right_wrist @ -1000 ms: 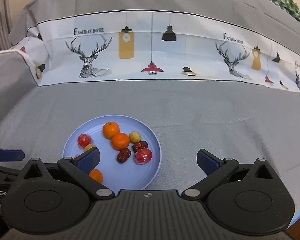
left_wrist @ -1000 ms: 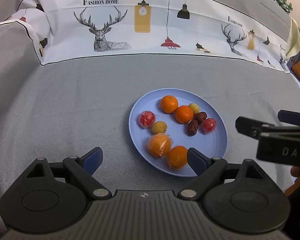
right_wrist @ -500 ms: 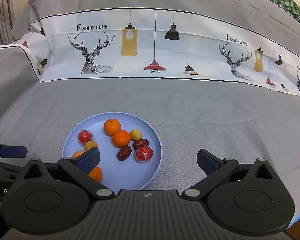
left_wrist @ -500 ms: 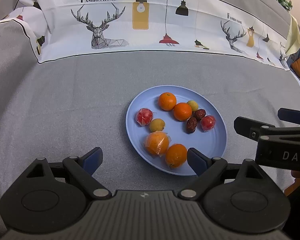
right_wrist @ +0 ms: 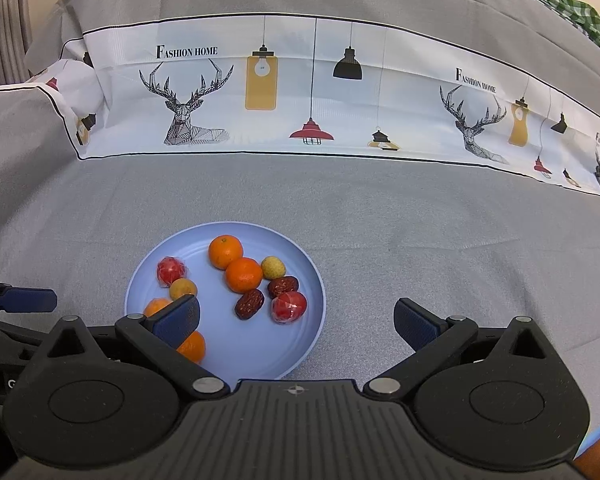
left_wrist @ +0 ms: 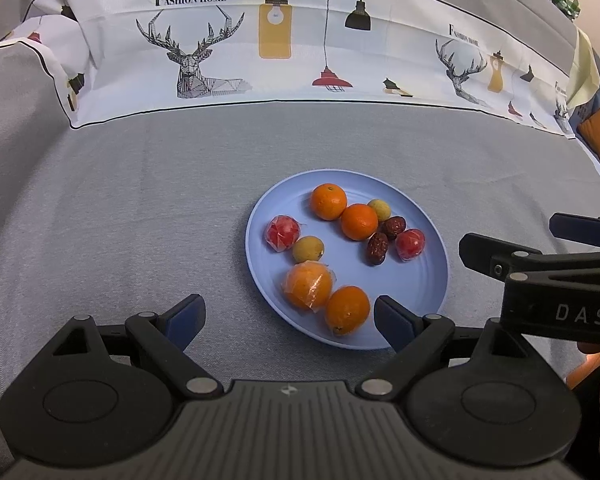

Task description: Organize fruits

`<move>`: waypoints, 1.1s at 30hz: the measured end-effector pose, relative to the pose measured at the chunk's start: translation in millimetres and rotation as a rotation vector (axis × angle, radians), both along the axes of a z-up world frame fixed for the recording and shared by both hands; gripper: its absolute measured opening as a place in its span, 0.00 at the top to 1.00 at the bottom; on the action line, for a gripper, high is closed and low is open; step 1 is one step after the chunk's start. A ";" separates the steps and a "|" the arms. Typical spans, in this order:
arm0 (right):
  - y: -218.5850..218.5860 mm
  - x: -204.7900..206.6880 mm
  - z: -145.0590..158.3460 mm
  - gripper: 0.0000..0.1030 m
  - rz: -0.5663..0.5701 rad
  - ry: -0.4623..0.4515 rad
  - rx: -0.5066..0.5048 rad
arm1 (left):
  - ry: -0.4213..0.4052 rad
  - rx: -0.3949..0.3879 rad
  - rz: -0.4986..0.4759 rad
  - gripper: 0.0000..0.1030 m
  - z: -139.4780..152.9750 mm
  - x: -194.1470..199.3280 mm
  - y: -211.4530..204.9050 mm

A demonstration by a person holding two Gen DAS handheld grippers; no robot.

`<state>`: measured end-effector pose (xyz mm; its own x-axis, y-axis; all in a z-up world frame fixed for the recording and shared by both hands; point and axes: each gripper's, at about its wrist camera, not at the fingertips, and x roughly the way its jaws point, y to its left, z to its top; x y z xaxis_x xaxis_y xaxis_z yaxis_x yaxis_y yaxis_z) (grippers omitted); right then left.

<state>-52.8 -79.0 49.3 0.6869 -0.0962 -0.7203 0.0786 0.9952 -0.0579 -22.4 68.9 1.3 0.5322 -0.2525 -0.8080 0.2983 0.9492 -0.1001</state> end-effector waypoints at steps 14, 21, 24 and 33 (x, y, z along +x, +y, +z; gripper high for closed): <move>1.6 -0.4 -2.0 0.01 -0.001 0.005 -0.005 | -0.007 0.004 -0.016 0.01 0.7 -3.0 -4.8; -0.2 1.2 -3.2 0.01 -0.005 0.018 -0.004 | -0.003 0.006 -0.024 0.01 0.0 -1.7 -7.8; -1.5 2.5 -3.7 0.01 -0.010 0.028 0.001 | -0.001 0.005 -0.023 0.01 -0.2 -1.4 -9.2; -7.9 6.6 -2.9 0.01 -0.025 0.040 0.031 | 0.014 -0.005 -0.006 0.01 1.1 2.1 -7.3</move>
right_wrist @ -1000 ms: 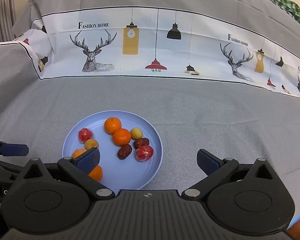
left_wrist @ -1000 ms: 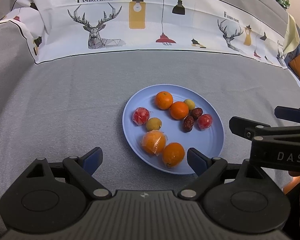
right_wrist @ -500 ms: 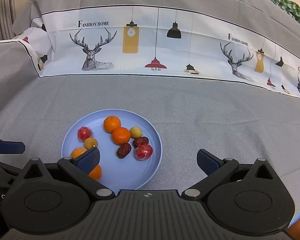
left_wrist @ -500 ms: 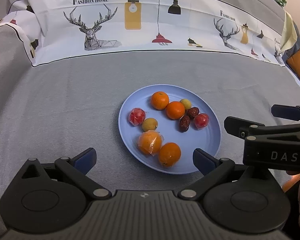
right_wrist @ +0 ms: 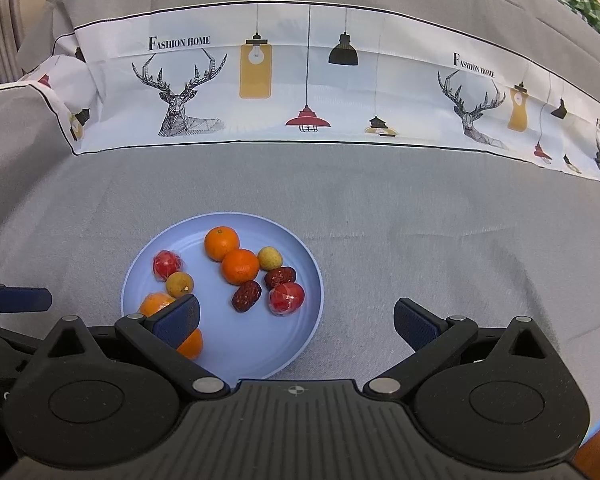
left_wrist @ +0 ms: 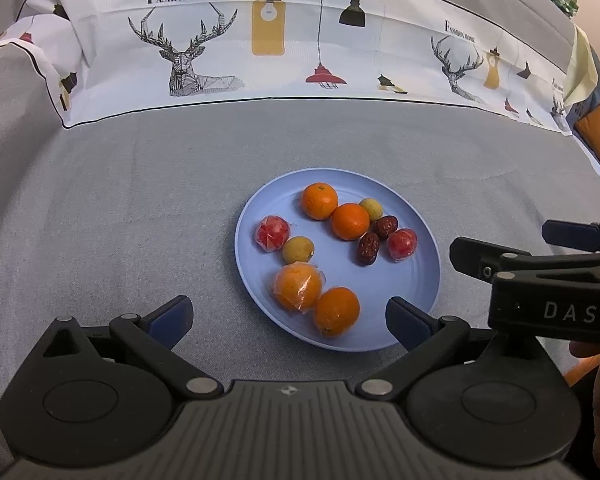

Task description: Organize fruits

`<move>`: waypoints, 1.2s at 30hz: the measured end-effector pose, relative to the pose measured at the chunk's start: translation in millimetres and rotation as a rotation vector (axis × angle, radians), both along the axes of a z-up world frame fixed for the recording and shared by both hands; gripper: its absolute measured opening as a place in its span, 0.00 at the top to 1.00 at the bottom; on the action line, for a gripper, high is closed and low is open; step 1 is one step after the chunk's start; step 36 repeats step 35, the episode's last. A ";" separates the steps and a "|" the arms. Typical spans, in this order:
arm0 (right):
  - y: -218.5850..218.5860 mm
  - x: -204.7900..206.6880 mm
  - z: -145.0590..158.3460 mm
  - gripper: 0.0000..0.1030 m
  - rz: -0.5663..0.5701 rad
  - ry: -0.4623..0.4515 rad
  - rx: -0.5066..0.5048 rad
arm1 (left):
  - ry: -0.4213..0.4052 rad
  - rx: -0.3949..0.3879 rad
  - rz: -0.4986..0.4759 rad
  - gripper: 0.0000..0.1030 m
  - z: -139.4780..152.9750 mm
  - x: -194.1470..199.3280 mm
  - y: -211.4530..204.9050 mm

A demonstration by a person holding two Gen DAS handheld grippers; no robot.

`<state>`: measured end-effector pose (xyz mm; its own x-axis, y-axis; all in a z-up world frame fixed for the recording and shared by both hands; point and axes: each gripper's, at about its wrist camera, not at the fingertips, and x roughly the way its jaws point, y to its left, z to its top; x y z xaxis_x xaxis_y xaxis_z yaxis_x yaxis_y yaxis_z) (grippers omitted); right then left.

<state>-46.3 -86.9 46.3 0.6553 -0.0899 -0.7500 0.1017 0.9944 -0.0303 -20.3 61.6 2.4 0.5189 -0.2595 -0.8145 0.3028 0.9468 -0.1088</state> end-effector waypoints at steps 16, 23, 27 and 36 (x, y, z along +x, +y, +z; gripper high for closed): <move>-6.9 6.8 -2.5 0.01 -0.029 -0.002 0.000 | 0.043 -0.022 0.015 0.00 -4.1 11.9 -1.8; -11.3 9.2 -3.9 0.01 -0.028 0.008 0.012 | 0.033 -0.007 0.023 0.00 -7.0 14.1 -7.1; -12.7 11.0 -5.2 0.01 -0.024 0.014 0.018 | 0.039 -0.007 0.025 0.00 -8.2 15.9 -7.6; -19.3 13.1 -4.5 0.01 -0.037 0.018 0.045 | 0.039 -0.014 0.031 0.00 -9.6 17.6 -4.6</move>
